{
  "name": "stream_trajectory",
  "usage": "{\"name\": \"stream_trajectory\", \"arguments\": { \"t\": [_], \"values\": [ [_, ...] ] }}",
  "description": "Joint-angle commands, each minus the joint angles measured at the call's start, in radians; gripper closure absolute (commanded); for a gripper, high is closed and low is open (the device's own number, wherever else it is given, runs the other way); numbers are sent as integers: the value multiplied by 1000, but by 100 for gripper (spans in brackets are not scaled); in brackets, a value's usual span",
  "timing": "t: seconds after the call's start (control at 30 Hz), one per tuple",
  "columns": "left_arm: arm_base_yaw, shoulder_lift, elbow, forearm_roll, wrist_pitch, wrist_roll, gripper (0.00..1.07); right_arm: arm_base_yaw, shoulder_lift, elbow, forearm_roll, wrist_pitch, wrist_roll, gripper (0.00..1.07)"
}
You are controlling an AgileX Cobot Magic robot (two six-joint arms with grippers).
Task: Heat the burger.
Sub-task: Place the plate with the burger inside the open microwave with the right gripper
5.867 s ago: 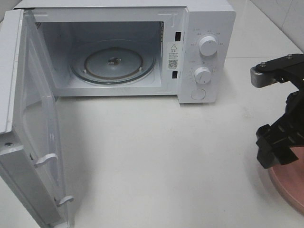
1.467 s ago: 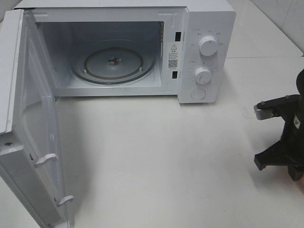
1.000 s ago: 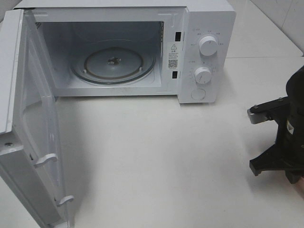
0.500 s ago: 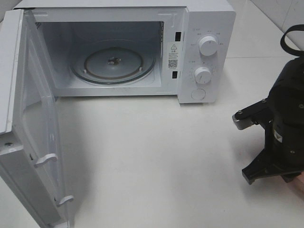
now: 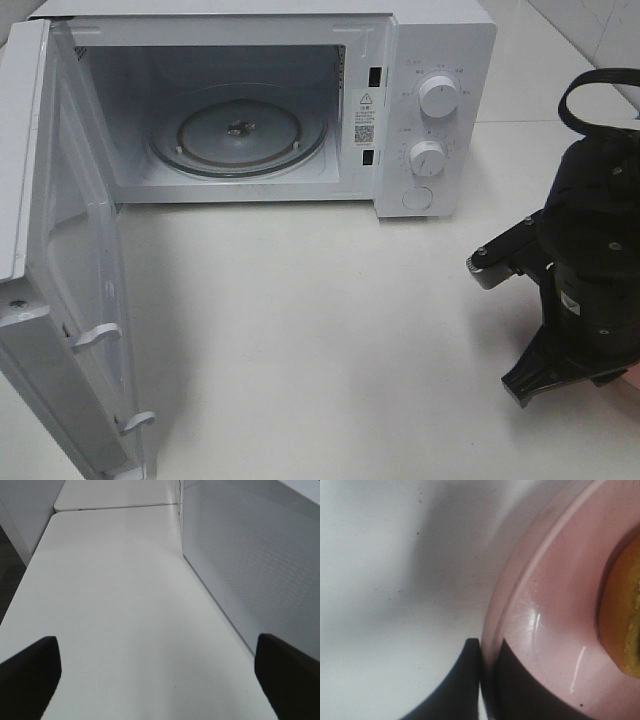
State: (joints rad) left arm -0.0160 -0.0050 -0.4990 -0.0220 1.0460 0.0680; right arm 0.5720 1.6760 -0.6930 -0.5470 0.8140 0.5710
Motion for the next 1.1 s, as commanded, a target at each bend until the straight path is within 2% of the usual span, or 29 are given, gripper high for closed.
{"name": "stream_trajectory", "arguments": {
  "t": [0.03, 0.27, 0.53, 0.83, 1.1],
  "values": [
    [-5, -26, 3, 1, -9, -5, 9, 33, -10, -5, -55, 77, 10, 107],
    [-5, -26, 3, 1, -9, -5, 9, 72, -10, -11, -56, 92, 9, 107],
    [-5, -26, 3, 1, -9, -5, 9, 76, -13, -11, -63, 118, -11, 107],
    [-5, -26, 3, 1, -9, -5, 9, 76, -126, -11, -97, 182, -34, 107],
    [-5, -26, 3, 1, -9, -5, 9, 76, -151, -11, -91, 201, -36, 107]
  ]
}}
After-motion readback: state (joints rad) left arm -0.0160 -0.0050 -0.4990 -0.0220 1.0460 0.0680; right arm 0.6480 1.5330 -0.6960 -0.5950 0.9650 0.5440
